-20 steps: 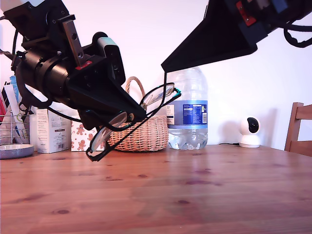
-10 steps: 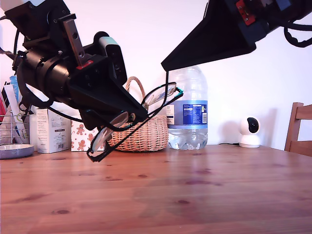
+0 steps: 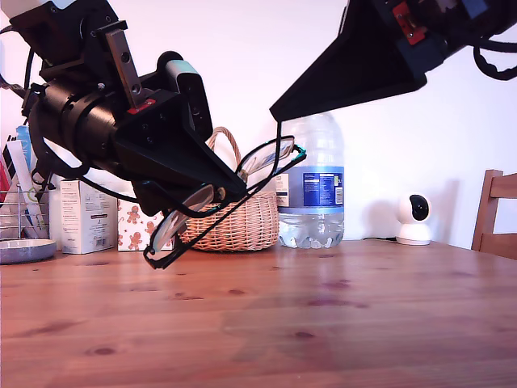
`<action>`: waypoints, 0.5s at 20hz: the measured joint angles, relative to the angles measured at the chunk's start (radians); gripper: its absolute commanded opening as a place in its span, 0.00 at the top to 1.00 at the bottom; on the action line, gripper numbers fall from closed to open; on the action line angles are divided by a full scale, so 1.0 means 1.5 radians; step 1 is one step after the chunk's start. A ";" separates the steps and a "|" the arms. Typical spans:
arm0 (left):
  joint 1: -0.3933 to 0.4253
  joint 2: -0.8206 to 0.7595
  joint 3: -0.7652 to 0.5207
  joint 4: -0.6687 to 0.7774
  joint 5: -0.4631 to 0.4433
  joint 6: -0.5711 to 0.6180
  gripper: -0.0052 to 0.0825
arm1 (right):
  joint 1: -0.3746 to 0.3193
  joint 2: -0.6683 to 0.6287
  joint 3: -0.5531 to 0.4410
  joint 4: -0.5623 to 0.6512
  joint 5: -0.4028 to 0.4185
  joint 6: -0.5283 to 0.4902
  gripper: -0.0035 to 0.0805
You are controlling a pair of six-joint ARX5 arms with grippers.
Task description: Pick up the glasses and open them, then place them back on the table
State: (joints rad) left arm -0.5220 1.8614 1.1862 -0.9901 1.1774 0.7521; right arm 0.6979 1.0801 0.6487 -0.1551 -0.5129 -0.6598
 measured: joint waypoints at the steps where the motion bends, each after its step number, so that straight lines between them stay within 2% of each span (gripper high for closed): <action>1: 0.000 0.000 0.001 -0.001 0.000 0.000 0.97 | 0.000 0.000 0.000 -0.003 0.000 0.000 0.89; 5: 0.000 0.000 0.016 -0.008 -0.002 0.000 0.97 | -0.001 0.000 0.000 -0.002 0.003 0.000 0.96; 10: 0.000 0.000 0.016 -0.009 -0.004 0.000 0.97 | -0.002 0.000 0.000 -0.007 0.003 -0.001 0.97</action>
State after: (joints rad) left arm -0.5224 1.8614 1.2106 -1.0031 1.1713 0.7521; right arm 0.6952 1.0801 0.6491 -0.1654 -0.5091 -0.6609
